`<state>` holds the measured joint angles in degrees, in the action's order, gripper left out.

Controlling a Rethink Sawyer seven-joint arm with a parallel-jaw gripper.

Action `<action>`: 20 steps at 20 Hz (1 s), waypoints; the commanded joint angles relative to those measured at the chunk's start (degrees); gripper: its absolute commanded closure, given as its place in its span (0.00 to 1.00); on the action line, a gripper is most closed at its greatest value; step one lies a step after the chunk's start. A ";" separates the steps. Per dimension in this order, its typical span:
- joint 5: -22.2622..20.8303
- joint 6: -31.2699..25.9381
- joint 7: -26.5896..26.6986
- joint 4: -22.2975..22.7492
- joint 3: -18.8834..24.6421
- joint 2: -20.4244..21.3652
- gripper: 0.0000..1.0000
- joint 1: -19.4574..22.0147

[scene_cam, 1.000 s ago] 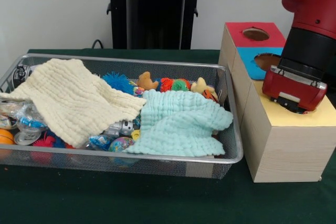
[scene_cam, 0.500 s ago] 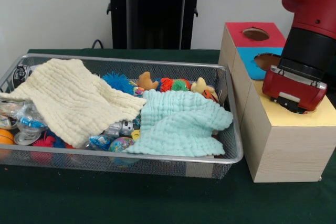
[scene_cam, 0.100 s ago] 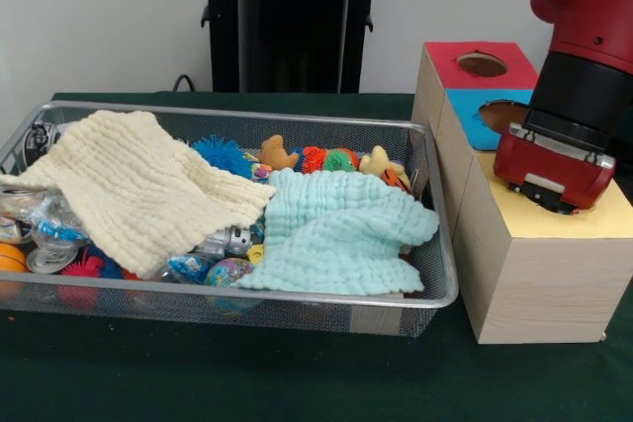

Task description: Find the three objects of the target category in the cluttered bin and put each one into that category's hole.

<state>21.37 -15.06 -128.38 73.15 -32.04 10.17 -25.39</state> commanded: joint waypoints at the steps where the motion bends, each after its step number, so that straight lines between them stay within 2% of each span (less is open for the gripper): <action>1: -4.06 7.80 -6.24 3.44 2.57 -8.60 1.00 6.16; 4: -4.32 9.20 -6.35 3.62 2.69 -8.53 1.00 6.19; 7: -3.35 8.61 -7.80 3.41 0.48 -9.04 1.00 4.92; 8: -3.59 8.52 -7.37 3.76 1.39 -8.29 1.00 5.40; 12: -5.26 6.62 -3.92 6.30 6.39 -2.31 1.00 8.21; 14: -5.72 3.34 -1.41 7.87 9.13 1.76 1.00 9.80; 17: -6.73 -2.46 4.61 10.50 16.81 8.97 1.00 14.71; 20: -7.31 -8.77 7.43 11.29 21.08 12.80 1.00 17.72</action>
<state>17.99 -16.22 -128.36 76.55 -21.92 16.31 -18.24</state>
